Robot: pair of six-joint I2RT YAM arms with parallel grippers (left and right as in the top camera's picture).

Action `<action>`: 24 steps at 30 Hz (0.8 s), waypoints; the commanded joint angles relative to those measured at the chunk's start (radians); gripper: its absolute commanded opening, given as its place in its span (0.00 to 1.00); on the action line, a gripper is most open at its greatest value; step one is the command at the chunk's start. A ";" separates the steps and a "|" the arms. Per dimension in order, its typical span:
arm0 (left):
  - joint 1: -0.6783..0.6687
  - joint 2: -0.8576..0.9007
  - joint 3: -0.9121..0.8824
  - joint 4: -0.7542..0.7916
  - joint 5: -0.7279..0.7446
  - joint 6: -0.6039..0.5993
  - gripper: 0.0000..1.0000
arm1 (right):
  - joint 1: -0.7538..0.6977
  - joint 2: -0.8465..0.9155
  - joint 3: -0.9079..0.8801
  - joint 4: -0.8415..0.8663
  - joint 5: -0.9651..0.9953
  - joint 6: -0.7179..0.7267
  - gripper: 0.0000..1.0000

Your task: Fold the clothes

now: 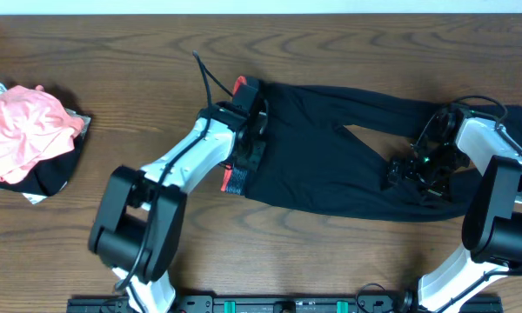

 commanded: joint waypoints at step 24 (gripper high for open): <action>-0.001 0.093 -0.060 -0.425 -0.016 -0.155 0.11 | 0.004 0.063 -0.041 0.065 -0.024 -0.021 0.99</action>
